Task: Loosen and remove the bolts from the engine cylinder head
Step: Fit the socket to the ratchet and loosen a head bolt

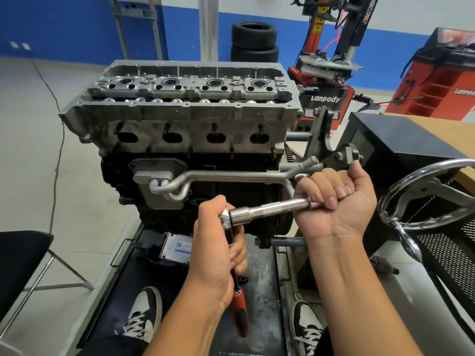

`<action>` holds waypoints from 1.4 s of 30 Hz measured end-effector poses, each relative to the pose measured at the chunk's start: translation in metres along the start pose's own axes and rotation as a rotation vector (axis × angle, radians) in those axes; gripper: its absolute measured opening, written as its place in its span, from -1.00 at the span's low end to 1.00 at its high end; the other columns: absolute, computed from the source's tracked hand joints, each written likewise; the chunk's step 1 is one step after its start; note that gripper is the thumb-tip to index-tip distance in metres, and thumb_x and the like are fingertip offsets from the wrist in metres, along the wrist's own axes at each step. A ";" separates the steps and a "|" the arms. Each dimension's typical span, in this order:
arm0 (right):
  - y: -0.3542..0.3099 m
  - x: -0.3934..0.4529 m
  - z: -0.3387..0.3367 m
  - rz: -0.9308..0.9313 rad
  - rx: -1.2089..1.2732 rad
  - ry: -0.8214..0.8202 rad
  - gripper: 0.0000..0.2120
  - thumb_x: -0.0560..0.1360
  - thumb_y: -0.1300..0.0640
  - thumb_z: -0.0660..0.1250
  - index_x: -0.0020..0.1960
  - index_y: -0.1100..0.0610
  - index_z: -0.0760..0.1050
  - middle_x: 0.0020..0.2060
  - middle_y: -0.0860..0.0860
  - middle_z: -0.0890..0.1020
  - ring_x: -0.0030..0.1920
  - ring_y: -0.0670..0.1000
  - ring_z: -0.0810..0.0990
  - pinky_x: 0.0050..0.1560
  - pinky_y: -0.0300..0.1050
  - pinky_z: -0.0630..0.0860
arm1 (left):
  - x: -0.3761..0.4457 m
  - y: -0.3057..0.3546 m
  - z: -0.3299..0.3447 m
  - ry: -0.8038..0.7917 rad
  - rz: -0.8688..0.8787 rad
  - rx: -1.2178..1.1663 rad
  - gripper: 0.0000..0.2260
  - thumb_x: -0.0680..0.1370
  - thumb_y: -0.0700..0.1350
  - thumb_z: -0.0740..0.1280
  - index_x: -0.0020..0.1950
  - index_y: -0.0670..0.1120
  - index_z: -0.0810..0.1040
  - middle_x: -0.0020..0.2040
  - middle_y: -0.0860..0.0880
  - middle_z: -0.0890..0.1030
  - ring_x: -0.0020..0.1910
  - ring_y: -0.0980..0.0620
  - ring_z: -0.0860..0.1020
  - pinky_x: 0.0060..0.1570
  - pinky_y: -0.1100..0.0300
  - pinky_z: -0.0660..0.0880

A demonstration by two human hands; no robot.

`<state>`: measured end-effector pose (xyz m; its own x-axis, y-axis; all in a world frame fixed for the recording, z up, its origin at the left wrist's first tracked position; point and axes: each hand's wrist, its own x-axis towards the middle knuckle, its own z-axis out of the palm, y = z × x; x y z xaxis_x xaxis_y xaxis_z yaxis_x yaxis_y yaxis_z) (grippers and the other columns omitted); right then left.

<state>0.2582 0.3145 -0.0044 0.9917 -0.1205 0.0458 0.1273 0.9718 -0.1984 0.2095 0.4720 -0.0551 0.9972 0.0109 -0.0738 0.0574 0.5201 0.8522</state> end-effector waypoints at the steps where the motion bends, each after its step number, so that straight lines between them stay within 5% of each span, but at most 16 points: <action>1: 0.000 -0.001 0.001 0.001 -0.010 0.011 -0.47 0.60 0.01 0.24 -0.51 0.02 0.19 -0.63 -0.10 0.23 -0.66 -0.12 0.18 -0.61 -0.24 0.20 | -0.001 0.000 0.000 -0.002 0.011 0.003 -0.61 0.37 0.30 0.27 -0.31 -0.02 0.36 -0.57 -0.01 0.15 -0.62 0.06 0.07 -0.54 0.28 0.14; 5: -0.006 -0.005 0.014 0.001 -0.053 0.081 -0.48 0.62 0.00 0.23 -0.48 0.01 0.18 -0.62 -0.10 0.23 -0.66 -0.13 0.17 -0.60 -0.23 0.19 | -0.007 -0.002 0.005 0.013 0.187 0.088 -0.57 0.42 0.24 0.23 -0.29 -0.14 0.36 -0.54 -0.06 0.19 -0.58 0.01 0.11 -0.51 0.21 0.16; 9: -0.014 -0.004 0.034 0.036 -0.095 0.357 -0.47 0.64 0.01 0.25 -0.48 0.00 0.21 -0.59 -0.11 0.23 -0.64 -0.13 0.18 -0.59 -0.26 0.19 | -0.007 0.014 0.009 -0.036 0.440 0.336 -0.68 0.44 0.15 0.19 -0.28 -0.09 0.45 -0.46 -0.17 0.23 -0.50 0.03 0.22 -0.50 0.08 0.15; 13: -0.018 0.027 0.072 0.010 -0.190 0.491 -0.44 0.67 -0.04 0.27 -0.48 0.02 0.25 -0.57 -0.10 0.23 -0.63 -0.13 0.22 -0.55 -0.32 0.22 | 0.019 0.046 0.019 -0.150 0.507 0.397 -0.73 0.46 0.09 0.21 -0.20 -0.06 0.58 -0.48 -0.13 0.31 -0.50 0.08 0.29 -0.51 0.18 0.25; 17: 0.001 0.059 0.121 0.046 -0.441 0.284 -0.62 0.65 -0.14 0.31 -0.22 0.05 0.36 -0.48 -0.07 0.38 -0.53 -0.07 0.37 -0.42 -0.21 0.44 | 0.034 0.083 0.034 -0.264 0.445 0.265 -0.72 0.54 0.06 0.29 0.10 -0.01 0.71 -0.48 -0.12 0.47 -0.56 0.03 0.37 -0.50 0.21 0.36; 21: 0.008 0.047 0.133 0.223 -1.159 -0.017 -0.48 0.66 -0.31 0.13 0.03 0.14 0.53 -0.27 0.09 0.66 -0.25 0.11 0.63 -0.11 0.06 0.58 | 0.035 0.114 0.050 -0.110 0.292 -0.077 -0.74 0.46 0.02 0.38 -0.02 -0.15 0.70 -0.47 -0.12 0.44 -0.60 0.02 0.30 -0.49 0.23 0.32; 25: -0.008 -0.010 0.104 0.426 -1.612 -0.310 -0.55 0.43 -0.32 0.37 0.22 -0.12 0.53 -0.10 0.00 0.76 -0.14 0.02 0.71 -0.02 0.11 0.61 | 0.034 0.148 0.062 0.043 0.213 -0.180 -0.83 0.46 -0.04 0.37 -0.12 -0.12 0.67 -0.44 -0.09 0.43 -0.58 0.03 0.29 -0.53 0.22 0.31; 27: -0.008 -0.040 0.087 0.529 -1.654 -0.397 -0.57 0.41 -0.23 0.47 0.21 -0.09 0.55 -0.03 -0.03 0.75 -0.03 -0.04 0.72 0.13 0.11 0.63 | 0.032 0.159 0.070 0.090 0.183 -0.140 -0.85 0.46 -0.04 0.42 -0.17 -0.11 0.68 -0.43 -0.09 0.44 -0.57 0.02 0.33 -0.51 0.19 0.37; 32: -0.006 -0.064 0.081 0.383 -1.691 -0.484 -0.92 0.57 -0.04 0.44 -0.03 -0.11 0.54 -0.25 -0.02 0.62 -0.24 -0.05 0.63 -0.19 -0.05 0.62 | 0.027 0.164 0.082 0.107 0.071 -0.116 -0.79 0.58 -0.04 0.37 -0.19 -0.12 0.64 -0.42 -0.07 0.48 -0.55 0.04 0.39 -0.42 0.13 0.52; 34: -0.006 -0.070 0.081 0.287 -1.751 -0.497 -0.93 0.63 -0.02 0.37 -0.03 -0.10 0.52 -0.27 -0.01 0.59 -0.25 -0.04 0.61 -0.13 0.07 0.64 | 0.026 0.168 0.080 0.054 0.065 -0.033 -0.79 0.60 -0.03 0.35 -0.13 -0.13 0.65 -0.40 -0.11 0.53 -0.53 0.01 0.46 -0.35 0.05 0.59; 39: -0.022 -0.070 0.101 -0.072 -1.833 -0.450 -0.71 0.53 -0.28 0.29 -0.05 -0.07 0.55 -0.36 0.00 0.56 -0.38 -0.14 0.47 -0.31 -0.06 0.45 | 0.050 0.210 0.069 -0.282 0.059 0.373 -0.56 0.64 0.21 0.28 0.02 -0.15 0.70 -0.17 -0.33 0.69 -0.28 -0.29 0.71 -0.21 -0.15 0.67; 42: -0.052 -0.047 0.139 -0.208 -1.923 -0.382 -0.57 0.49 -0.38 0.26 -0.15 -0.02 0.58 -0.42 0.04 0.56 -0.48 -0.10 0.42 -0.48 -0.21 0.32 | 0.083 0.238 0.079 -0.511 0.138 0.637 -0.34 0.55 0.44 0.15 0.13 -0.09 0.70 -0.01 -0.33 0.71 -0.11 -0.30 0.73 -0.07 -0.18 0.70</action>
<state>0.2017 0.2976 0.1400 0.9389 0.1135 0.3248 0.3319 -0.5477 -0.7680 0.3091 0.5293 0.1821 0.8870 -0.4305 0.1669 -0.2046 -0.0426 0.9779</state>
